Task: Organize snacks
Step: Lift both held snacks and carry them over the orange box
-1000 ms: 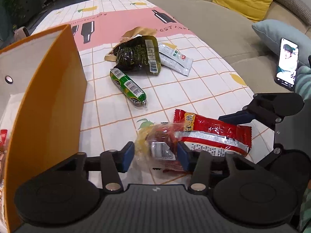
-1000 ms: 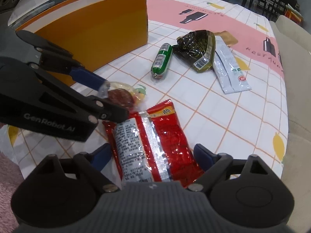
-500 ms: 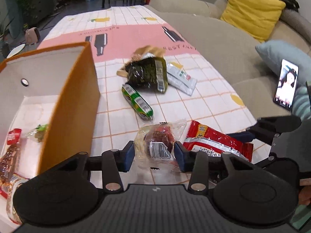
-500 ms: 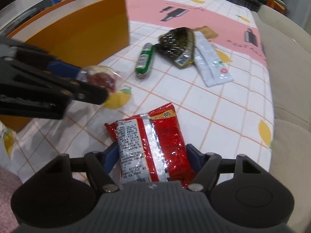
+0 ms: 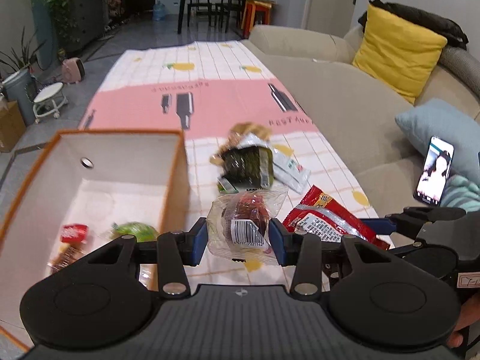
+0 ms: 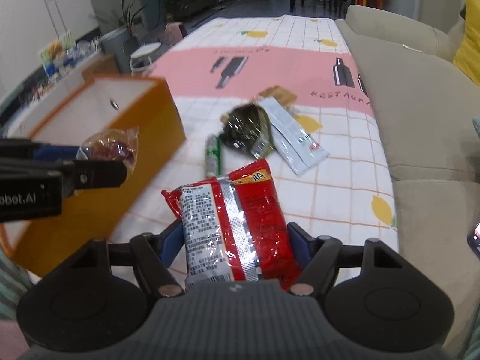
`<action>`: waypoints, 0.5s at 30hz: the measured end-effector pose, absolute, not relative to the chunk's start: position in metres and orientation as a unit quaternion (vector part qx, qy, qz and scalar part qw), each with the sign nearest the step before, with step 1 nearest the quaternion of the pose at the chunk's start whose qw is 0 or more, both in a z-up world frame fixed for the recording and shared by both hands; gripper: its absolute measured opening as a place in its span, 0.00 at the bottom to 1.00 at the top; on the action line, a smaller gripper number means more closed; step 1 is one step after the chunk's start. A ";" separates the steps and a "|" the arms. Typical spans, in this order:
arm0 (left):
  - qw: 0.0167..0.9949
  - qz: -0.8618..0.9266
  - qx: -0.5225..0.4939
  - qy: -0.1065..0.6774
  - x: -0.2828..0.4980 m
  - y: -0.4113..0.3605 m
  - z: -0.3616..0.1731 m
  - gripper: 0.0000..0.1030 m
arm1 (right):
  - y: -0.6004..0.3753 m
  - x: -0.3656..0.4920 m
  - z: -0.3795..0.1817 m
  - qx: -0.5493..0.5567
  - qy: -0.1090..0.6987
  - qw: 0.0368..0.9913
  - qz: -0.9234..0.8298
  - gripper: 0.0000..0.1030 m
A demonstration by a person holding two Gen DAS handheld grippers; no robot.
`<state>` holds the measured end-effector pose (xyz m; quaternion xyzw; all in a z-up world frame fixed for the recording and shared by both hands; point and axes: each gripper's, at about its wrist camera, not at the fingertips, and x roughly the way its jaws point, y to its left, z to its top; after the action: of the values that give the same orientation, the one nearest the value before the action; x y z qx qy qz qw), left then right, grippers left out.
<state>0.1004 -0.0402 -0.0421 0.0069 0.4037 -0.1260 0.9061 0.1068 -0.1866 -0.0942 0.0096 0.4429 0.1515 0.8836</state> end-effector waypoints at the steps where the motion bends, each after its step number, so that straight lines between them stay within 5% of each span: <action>1: 0.909 -0.125 0.005 0.399 0.100 -0.036 -0.037 0.48 | -0.184 0.106 -0.089 0.017 0.441 0.884 0.155 0.68; 15: 0.921 -0.079 0.017 0.382 0.117 0.046 0.019 0.48 | -0.100 0.123 -0.007 0.029 0.382 0.894 0.233 0.68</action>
<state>0.1174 0.0464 0.0187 0.0169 0.3821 -0.0792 0.9206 0.1232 -0.1000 -0.0067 0.0286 0.3820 0.2327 0.8939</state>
